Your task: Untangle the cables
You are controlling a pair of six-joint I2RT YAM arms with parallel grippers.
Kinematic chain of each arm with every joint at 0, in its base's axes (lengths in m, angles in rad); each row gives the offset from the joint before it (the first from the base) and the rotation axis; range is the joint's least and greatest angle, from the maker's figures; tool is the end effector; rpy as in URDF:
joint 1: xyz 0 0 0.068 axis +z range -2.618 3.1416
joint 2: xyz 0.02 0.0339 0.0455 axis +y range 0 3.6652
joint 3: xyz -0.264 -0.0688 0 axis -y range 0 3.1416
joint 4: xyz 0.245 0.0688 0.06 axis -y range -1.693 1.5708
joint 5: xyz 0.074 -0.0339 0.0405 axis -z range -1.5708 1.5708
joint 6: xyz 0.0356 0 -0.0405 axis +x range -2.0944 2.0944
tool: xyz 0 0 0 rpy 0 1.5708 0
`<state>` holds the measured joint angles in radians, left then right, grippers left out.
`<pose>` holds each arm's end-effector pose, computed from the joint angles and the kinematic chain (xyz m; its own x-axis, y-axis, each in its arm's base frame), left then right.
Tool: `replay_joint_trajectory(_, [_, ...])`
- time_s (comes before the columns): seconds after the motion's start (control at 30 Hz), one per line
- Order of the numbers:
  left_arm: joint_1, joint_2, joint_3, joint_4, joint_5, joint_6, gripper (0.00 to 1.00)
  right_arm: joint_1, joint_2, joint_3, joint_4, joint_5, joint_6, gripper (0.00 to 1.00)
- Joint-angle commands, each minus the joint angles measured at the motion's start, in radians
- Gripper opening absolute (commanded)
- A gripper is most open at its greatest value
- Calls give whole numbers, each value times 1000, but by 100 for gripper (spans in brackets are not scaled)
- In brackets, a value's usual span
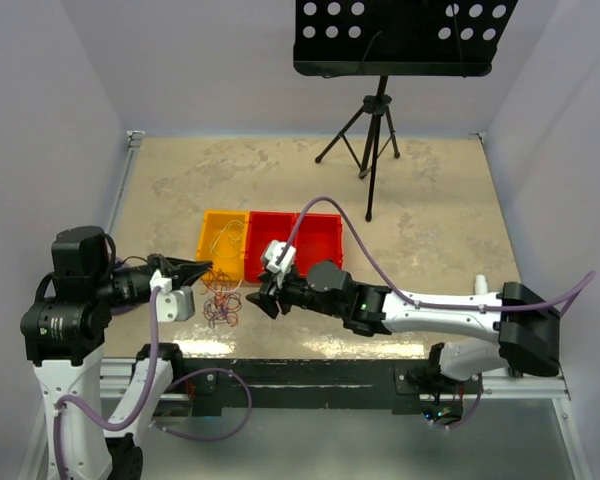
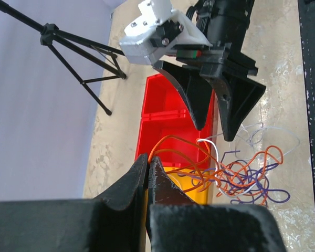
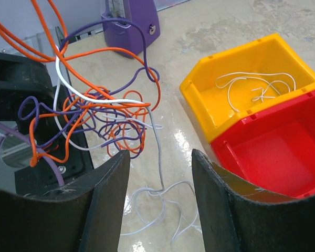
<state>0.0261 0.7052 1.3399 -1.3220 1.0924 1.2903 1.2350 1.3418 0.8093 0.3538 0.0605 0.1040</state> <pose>0.0514 -0.0303 0.4209 0.4720 0.4548 -0.7552 0.7960 0.1483 0.5868 0.1040 0.2914 0.2784 -0.1541 -0.1269 -0.9799 -0.9117 0.4004 0.0915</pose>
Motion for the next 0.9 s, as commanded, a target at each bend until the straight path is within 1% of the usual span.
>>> replay_joint_trajectory(0.0, [3, 19, 47, 7, 64, -28, 0, 9, 32, 8, 105, 27, -26, 53])
replay_joint_trajectory(0.13, [3, 27, 65, 4, 81, -58, 0, 9, 66, 24, 125, 68, -26, 48])
replay_joint_trajectory(0.2, [3, 30, 71, 6, 86, -66, 0, 9, 71, 28, 131, 85, -18, 42])
replay_joint_trajectory(0.3, [3, 30, 73, 6, 78, -72, 0, 9, 62, 31, 113, 145, 3, 5])
replay_joint_trajectory(0.33, [3, 28, 70, 6, 72, -69, 0, 9, 53, 28, 100, 171, 20, 0])
replay_joint_trajectory(0.5, [3, 11, 10, 27, -8, -28, 0, 9, -50, -27, 8, 349, 118, 0])
replay_joint_trajectory(0.57, [3, -4, -28, 99, -60, -84, 0, 9, -104, -50, -57, 421, 183, 0])
replay_joint_trajectory(0.63, [3, -21, -60, 168, -113, -132, 0, 9, -156, -65, -137, 540, 262, 0])
replay_joint_trajectory(0.7, [3, -35, -80, 204, -144, -143, 0, 8, -211, -70, -229, 635, 325, 0])
replay_joint_trajectory(0.73, [3, -41, -90, 216, -152, -144, 0, 6, -226, -67, -268, 689, 351, 0])
replay_joint_trajectory(0.8, [3, -47, -105, 227, -155, -146, 0, -9, -248, -39, -398, 787, 443, 0])
replay_joint_trajectory(0.87, [3, -41, -123, 230, -173, -143, 0, -46, -271, -12, -500, 855, 509, 0])
